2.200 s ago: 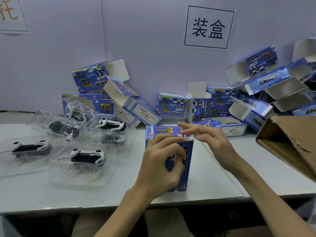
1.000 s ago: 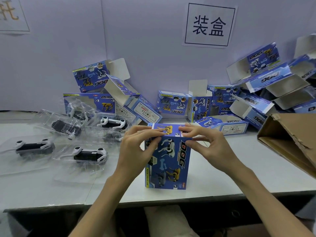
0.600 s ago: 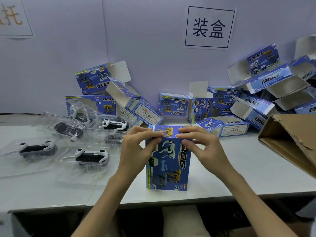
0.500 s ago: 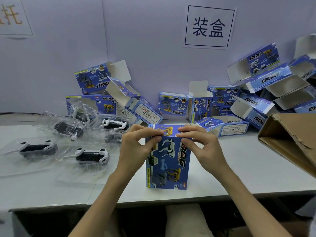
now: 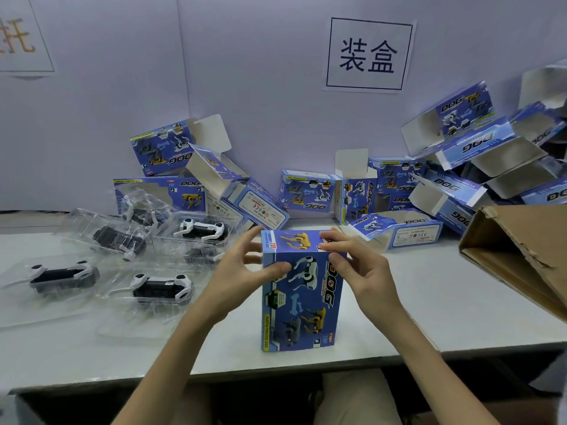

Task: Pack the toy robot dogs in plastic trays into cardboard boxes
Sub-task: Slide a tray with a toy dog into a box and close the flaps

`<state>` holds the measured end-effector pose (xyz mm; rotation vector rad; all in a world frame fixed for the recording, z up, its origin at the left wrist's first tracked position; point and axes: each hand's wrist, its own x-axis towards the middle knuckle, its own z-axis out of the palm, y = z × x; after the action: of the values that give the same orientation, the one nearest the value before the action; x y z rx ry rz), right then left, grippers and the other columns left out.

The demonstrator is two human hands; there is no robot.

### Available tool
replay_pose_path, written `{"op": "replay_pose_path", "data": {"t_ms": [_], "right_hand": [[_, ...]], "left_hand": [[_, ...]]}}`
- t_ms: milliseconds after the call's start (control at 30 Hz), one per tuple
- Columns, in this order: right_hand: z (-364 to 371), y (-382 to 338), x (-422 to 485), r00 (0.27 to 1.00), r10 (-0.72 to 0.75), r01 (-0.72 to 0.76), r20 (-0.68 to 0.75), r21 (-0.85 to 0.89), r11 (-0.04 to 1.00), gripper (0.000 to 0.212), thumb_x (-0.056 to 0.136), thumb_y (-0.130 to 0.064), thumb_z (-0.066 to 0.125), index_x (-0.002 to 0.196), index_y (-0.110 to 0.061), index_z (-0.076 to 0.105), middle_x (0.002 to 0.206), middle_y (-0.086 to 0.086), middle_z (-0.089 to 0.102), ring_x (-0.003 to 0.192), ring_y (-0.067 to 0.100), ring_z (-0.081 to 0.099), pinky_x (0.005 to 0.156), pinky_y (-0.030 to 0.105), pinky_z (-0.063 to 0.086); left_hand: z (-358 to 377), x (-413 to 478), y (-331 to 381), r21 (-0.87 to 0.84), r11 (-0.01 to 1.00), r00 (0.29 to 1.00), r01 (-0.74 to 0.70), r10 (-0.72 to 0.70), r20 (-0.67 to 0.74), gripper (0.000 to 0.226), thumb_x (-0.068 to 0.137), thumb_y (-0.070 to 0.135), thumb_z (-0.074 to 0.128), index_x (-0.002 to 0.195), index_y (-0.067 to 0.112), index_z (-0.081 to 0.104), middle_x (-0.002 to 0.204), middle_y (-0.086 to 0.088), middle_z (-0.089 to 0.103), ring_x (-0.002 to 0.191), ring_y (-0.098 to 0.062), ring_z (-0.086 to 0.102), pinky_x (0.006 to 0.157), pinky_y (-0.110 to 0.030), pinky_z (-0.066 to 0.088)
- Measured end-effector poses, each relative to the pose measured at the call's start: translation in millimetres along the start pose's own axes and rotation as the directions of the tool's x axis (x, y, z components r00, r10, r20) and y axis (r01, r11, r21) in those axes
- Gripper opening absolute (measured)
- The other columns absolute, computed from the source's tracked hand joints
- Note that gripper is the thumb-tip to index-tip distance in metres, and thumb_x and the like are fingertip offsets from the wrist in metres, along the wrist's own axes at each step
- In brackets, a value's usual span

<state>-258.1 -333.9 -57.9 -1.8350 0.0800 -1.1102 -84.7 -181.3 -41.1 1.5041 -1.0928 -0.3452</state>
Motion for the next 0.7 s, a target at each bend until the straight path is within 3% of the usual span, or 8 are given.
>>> {"op": "replay_pose_path", "data": {"t_ms": [100,200,300,367,467,600,700], "right_hand": [[-7.1,-0.5,-5.6,0.993,0.092,-0.081,-0.072,0.146,0.986,0.029,0.099,-0.032,0.053,0.122,-0.02,0.066,0.126,-0.007,0.067,0.122,0.013,0.06,0.083,0.024,0.056],[-14.9,-2.2,-5.4,0.922,0.369,-0.33,-0.119,0.255,0.909,0.042,0.09,-0.052,0.047,0.114,-0.021,0.06,0.128,0.002,0.066,0.112,0.021,0.066,0.084,0.039,0.056],[-25.4,0.9,-6.5,0.738,0.668,-0.665,0.094,0.266,0.697,0.074,0.08,-0.071,0.037,0.125,-0.019,0.063,0.126,0.007,0.068,0.108,0.032,0.069,0.082,0.049,0.057],[-33.2,3.9,-9.9,0.639,0.729,-0.766,0.243,0.28,0.578,0.085,0.074,-0.08,0.035,0.127,-0.021,0.066,0.123,0.01,0.07,0.106,0.037,0.07,0.082,0.049,0.055],[-42.0,10.5,-17.1,0.603,0.747,-0.794,0.278,0.294,0.532,0.086,0.075,-0.078,0.042,0.129,-0.015,0.065,0.121,0.016,0.069,0.099,0.035,0.07,0.072,0.041,0.053],[-53.9,22.2,-28.4,0.61,0.741,-0.774,0.282,0.414,0.479,0.071,0.084,-0.064,0.054,0.133,-0.013,0.061,0.104,0.017,0.064,0.086,0.031,0.065,0.06,0.036,0.053],[-55.0,23.6,-37.9,0.613,0.747,-0.779,0.258,0.36,0.514,0.061,0.077,-0.05,0.072,0.126,-0.014,0.066,0.1,0.015,0.067,0.08,0.029,0.067,0.059,0.037,0.056]], "left_hand": [[7.3,-7.6,3.2,0.05,0.99,0.988,-0.131,0.134,-0.077,0.074,0.051,0.063,0.08,0.118,0.052,0.053,0.113,0.021,0.064,0.103,0.001,0.061,0.074,-0.019,0.054],[15.7,-16.1,8.3,0.189,0.915,0.92,-0.355,0.379,-0.106,0.078,0.058,0.05,0.086,0.127,0.036,0.051,0.119,0.019,0.061,0.115,-0.009,0.058,0.085,-0.017,0.052],[23.2,-20.3,8.9,0.35,0.765,0.806,-0.541,0.59,-0.043,0.077,0.067,0.034,0.087,0.131,0.019,0.046,0.129,0.009,0.052,0.121,-0.015,0.053,0.097,-0.024,0.047],[30.5,-20.4,5.4,0.449,0.653,0.748,-0.61,0.661,0.056,0.078,0.069,0.023,0.086,0.133,0.018,0.042,0.136,0.001,0.045,0.128,-0.015,0.046,0.104,-0.026,0.044],[41.4,-23.0,-8.3,0.511,0.566,0.723,-0.647,0.668,0.176,0.079,0.07,0.012,0.085,0.134,0.019,0.039,0.145,-0.007,0.04,0.137,-0.024,0.042,0.109,-0.031,0.043],[51.3,-29.4,-28.5,0.524,0.508,0.698,-0.684,0.665,0.266,0.083,0.07,0.008,0.086,0.138,0.018,0.039,0.152,-0.003,0.036,0.147,-0.025,0.03,0.115,-0.032,0.034],[58.6,-30.2,-44.0,0.547,0.462,0.681,-0.698,0.663,0.309,0.09,0.067,0.008,0.088,0.142,0.019,0.038,0.156,-0.007,0.038,0.147,-0.028,0.029,0.114,-0.047,0.036]]}}
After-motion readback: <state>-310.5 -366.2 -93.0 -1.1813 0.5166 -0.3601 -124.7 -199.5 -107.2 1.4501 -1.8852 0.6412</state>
